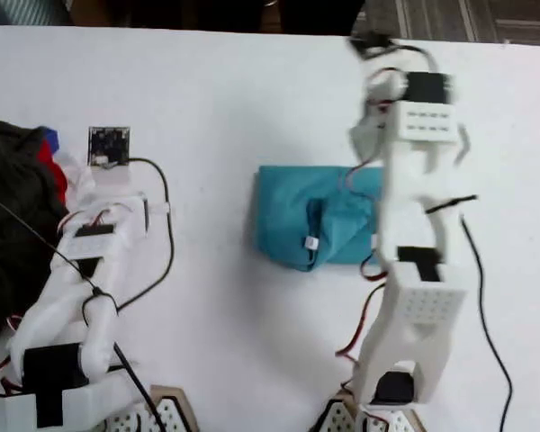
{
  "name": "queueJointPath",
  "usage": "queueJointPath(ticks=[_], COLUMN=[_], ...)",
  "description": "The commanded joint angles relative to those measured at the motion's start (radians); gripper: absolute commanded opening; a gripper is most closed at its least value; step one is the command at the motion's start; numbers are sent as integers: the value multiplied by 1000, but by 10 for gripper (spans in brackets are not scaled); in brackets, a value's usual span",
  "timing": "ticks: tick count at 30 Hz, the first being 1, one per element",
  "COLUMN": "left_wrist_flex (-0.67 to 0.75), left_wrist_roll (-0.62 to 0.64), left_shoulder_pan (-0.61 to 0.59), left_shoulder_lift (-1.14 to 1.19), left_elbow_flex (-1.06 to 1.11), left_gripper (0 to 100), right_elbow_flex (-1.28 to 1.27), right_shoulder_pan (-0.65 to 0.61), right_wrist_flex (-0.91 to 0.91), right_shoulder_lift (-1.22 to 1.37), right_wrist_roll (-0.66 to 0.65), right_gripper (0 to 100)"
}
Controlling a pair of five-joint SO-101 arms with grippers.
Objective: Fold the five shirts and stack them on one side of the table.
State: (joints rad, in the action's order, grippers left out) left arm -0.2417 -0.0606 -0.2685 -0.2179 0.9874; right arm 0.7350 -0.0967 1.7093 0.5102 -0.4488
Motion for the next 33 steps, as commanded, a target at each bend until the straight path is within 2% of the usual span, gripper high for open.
queueJointPath(ticks=[1,6,15,22,28,33], left_wrist_flex=[18,18,18,18,18,18], left_wrist_roll=[3,3,3,3,3,3], left_shoulder_pan=[14,14,14,14,14,14], left_shoulder_lift=[-38,-38,-38,-38,-38,-38], left_elbow_flex=[-10,-10,-10,-10,-10,-10], left_gripper=[26,26,26,26,26,26], right_elbow_flex=[-37,-135,-126,-126,-127,-146], right_shoulder_pan=[-114,-200,-205,-196,-140,-42], right_wrist_flex=[10,-8,-76,-76,45,58], right_shoulder_lift=[-70,-16,153,179,179,153], right_wrist_roll=[-3,-5,-11,-12,-14,-140], right_gripper=[20,20,20,20,20,20])
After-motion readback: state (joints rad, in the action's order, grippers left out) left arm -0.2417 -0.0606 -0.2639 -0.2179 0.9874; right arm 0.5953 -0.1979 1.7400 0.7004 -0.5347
